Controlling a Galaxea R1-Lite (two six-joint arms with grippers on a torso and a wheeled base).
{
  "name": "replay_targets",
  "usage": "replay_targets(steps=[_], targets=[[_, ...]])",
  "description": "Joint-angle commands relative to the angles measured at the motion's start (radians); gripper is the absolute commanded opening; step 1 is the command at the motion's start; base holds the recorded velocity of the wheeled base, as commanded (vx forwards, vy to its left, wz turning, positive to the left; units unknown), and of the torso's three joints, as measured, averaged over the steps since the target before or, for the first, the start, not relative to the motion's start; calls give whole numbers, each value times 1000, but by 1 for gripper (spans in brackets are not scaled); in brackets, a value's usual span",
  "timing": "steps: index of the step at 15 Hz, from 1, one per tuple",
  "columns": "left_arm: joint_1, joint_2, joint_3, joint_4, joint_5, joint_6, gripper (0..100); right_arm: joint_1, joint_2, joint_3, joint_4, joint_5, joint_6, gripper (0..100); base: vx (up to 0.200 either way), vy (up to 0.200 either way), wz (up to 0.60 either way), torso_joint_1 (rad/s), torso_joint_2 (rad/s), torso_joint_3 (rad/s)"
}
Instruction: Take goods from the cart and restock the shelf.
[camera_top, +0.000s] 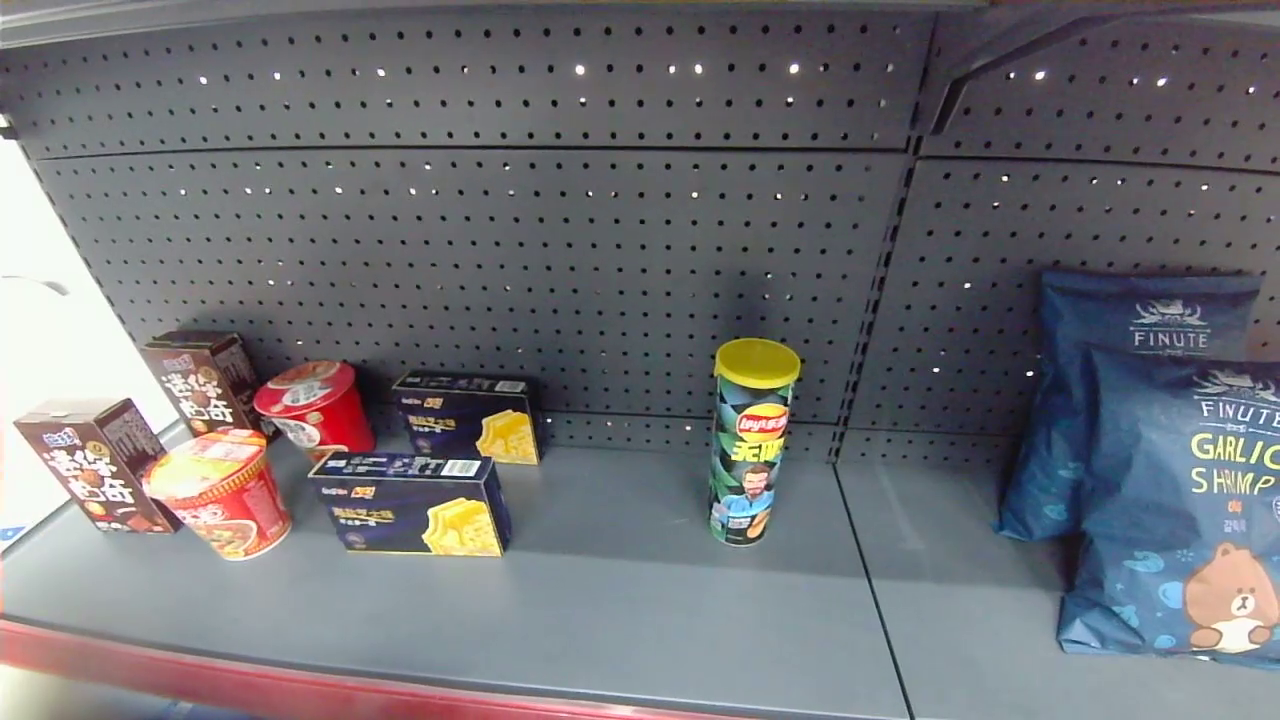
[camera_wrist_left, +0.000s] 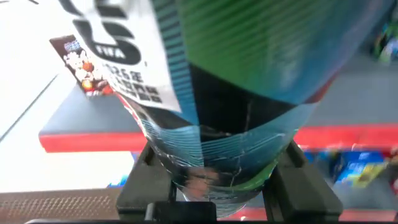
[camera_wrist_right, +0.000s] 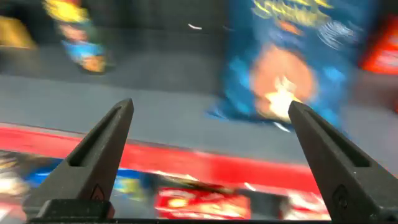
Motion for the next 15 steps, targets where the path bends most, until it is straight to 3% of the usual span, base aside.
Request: replay_targets(steps=[1,4,7,8,9,11,13,15], targets=[[1,-35,6,6,-2,17,0,166,309,-180,-7,133,41,100,0,0,0,0,0,0],[-12,-42,57,3,-8,16,0,313,374,-220,14,173,35,100,0,0,0,0,0,0],[-27,-52,109,-2,-8,3,0,394,621,-244,-154,203,30,100,0,0,0,0,0,0],[-29,-52,112,-2,-8,2,0,396,636,-244,-171,211,30,100,0,0,0,0,0,0],[-53,-59,114,-2,-7,-18,0,399,737,-232,-262,308,27,100,0,0,0,0,0,0],[-56,-88,112,1,-7,-35,0,399,851,-253,-320,344,27,100,0,0,0,0,0,0],[-56,-107,114,6,-7,-35,0,393,990,-267,-466,427,26,100,0,0,0,0,0,0],[-59,-107,109,6,-8,-34,0,393,1086,-286,-516,456,26,100,0,0,0,0,0,0]])
